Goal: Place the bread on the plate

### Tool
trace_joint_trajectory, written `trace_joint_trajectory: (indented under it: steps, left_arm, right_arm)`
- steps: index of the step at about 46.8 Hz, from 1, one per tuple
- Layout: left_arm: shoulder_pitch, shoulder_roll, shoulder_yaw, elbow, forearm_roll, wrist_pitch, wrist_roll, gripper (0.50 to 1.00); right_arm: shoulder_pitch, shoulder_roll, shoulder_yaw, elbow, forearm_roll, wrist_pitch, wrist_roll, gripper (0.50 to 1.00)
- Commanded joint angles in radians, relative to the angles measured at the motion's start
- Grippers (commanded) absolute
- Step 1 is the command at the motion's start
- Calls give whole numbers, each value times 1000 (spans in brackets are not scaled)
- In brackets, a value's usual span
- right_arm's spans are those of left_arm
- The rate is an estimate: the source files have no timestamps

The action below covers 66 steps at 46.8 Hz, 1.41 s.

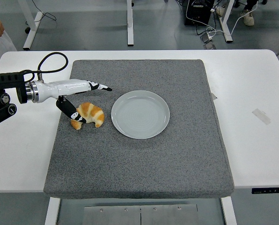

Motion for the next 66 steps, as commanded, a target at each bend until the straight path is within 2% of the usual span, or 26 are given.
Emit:
trace_joint_trajectory:
  steps: [1, 20, 29, 41, 51, 61, 66]
  left_arm:
    - [0, 0, 1, 3, 0, 2, 0, 969]
    - [-2, 0, 80, 20, 7, 52, 0, 958]
    - [0, -3, 84, 29, 8, 60, 0, 922]
    - [-6, -8, 121, 29, 8, 97, 0, 796]
    - [-8, -14, 150, 29, 8, 137, 0, 719]
    - [-9, -23, 158, 38, 10, 161, 0, 560]
    - [-12, -25, 158, 44, 8, 161, 0, 509]
  right_arm:
    - [-1, 0, 0, 0, 0, 0, 0, 1000]
    - [-9, 0, 0, 0, 0, 0, 0, 1000]
    - [-15, 0, 0, 0, 0, 0, 0, 1000]
    - [-15, 0, 0, 0, 0, 0, 0, 1000]
    - [-19, 0, 0, 0, 0, 0, 0, 1000]
    - [-21, 0, 0, 0, 0, 0, 0, 1000]
    - [-21, 0, 0, 0, 0, 0, 0, 1000]
